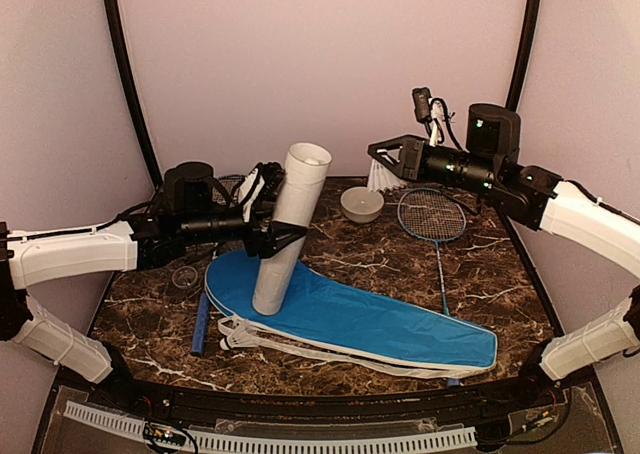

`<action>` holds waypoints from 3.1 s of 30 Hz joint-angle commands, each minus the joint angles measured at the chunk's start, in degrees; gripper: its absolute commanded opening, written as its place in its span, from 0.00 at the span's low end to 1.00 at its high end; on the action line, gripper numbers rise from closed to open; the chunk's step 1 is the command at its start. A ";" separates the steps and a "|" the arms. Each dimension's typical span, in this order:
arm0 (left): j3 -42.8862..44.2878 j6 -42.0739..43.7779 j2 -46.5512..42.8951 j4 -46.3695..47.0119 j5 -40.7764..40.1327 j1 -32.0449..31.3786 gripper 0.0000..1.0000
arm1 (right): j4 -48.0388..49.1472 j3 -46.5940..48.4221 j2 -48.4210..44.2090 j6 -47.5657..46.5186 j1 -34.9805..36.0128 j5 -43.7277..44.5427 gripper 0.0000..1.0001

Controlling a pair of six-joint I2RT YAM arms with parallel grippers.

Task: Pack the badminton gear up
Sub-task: Place the shuttlecock in the shuttle tube.

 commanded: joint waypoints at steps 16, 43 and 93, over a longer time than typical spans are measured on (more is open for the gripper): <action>-0.62 1.11 0.55 -0.26 1.42 -2.38 0.68 | 27.43 8.63 7.67 3.79 15.93 6.45 0.10; -1.03 1.62 -0.33 0.05 0.48 -2.59 0.68 | 17.12 9.83 8.78 -2.61 17.38 21.32 0.08; -0.48 1.73 0.73 -0.83 0.67 -3.01 0.68 | 25.66 11.16 16.23 -13.42 23.14 33.05 0.05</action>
